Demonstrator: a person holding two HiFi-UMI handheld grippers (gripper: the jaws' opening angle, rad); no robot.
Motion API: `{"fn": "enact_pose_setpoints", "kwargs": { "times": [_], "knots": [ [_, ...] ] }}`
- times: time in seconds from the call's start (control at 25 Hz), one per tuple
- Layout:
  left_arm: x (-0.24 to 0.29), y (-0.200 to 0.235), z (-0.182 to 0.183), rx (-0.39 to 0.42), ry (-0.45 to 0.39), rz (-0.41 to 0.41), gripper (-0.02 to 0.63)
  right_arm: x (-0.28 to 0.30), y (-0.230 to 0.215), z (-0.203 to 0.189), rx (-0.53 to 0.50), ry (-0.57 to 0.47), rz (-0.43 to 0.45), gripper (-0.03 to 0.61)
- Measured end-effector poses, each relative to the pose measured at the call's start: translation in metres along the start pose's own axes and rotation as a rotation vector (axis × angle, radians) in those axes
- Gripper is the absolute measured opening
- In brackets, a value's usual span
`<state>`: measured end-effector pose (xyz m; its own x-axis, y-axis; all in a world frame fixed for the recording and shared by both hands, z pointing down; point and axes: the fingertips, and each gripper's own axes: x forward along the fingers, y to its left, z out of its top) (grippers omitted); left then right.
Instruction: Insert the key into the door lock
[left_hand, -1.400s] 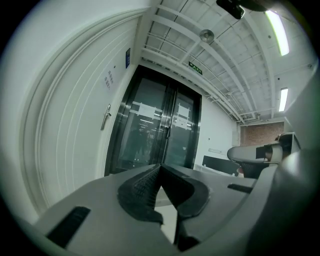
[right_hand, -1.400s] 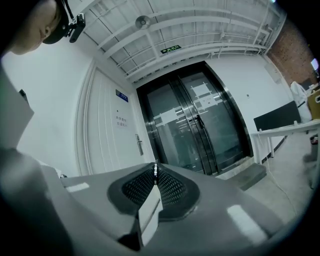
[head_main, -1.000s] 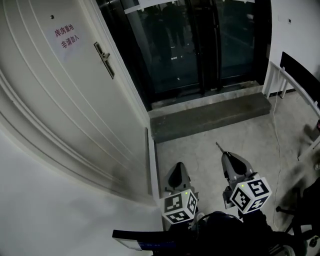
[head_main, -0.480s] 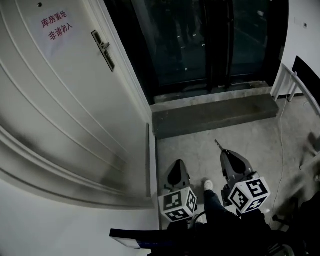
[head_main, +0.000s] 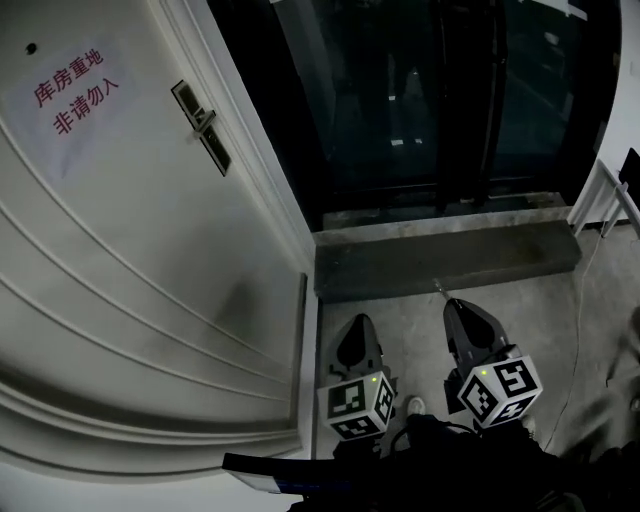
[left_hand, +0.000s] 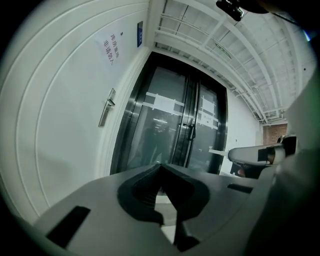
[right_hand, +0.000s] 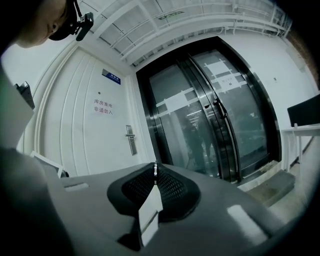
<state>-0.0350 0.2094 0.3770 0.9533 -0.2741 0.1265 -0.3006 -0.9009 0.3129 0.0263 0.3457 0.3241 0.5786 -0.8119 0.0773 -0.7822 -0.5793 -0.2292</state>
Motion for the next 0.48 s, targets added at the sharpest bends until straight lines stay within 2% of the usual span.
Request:
{"fn": "enact_pose_setpoints", "kwargs": {
  "times": [0.24,0.48],
  "knots": [
    [0.071,-0.005,0.016,-0.001,-0.014,0.017,0.002,0.058,-0.040,0.019,-0.002,0.000,0.029,0.012],
    [0.108,-0.002,0.017,0.004,-0.007,0.033,0.002,0.092,-0.059,0.016,0.011,0.021,0.050,0.012]
  ]
}}
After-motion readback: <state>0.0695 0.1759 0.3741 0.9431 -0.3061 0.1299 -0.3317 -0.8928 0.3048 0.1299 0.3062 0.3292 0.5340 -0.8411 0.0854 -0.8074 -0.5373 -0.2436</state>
